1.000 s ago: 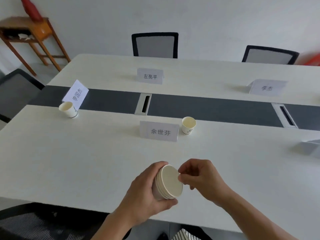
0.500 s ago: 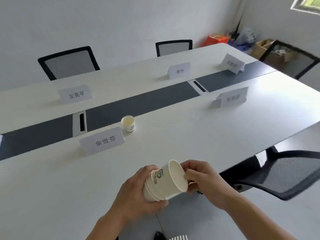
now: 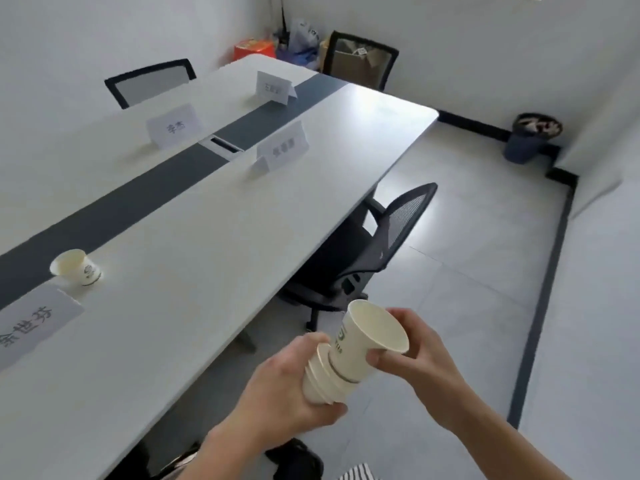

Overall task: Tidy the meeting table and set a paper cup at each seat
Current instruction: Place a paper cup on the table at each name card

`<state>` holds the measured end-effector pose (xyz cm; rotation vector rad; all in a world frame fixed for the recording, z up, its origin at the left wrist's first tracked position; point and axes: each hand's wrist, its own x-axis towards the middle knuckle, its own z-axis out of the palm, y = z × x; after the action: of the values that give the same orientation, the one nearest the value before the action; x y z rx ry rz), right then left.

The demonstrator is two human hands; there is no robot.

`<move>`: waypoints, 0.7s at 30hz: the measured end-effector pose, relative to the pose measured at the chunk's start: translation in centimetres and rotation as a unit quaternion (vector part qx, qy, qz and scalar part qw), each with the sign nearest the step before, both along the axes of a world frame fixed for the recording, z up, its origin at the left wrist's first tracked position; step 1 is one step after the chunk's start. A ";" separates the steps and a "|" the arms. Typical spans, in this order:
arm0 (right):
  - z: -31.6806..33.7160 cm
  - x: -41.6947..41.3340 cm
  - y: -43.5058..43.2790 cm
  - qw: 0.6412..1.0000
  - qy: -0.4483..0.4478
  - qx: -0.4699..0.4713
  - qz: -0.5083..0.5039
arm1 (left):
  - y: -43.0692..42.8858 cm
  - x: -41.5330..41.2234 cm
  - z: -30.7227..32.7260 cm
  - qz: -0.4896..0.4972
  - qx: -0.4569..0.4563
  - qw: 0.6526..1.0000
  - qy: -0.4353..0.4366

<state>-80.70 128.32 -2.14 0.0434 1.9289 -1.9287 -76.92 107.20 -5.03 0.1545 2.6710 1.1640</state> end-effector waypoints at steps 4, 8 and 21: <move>-0.2 2.6 8.7 0.993 -0.006 0.002 -0.121 | 5.6 0.3 -0.9 -0.029 0.034 0.998 -0.032; -0.2 3.3 16.5 0.977 -0.001 0.027 -0.212 | 10.1 -2.3 -0.5 -0.032 0.081 0.995 -0.049; -2.9 -5.2 33.1 0.932 -0.066 0.151 -0.324 | 25.0 -24.3 -0.6 -0.092 0.121 0.982 -0.114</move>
<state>-85.95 161.42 -5.02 0.9845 2.2809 -1.8904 -101.23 132.24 -5.64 0.2841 2.2593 1.3530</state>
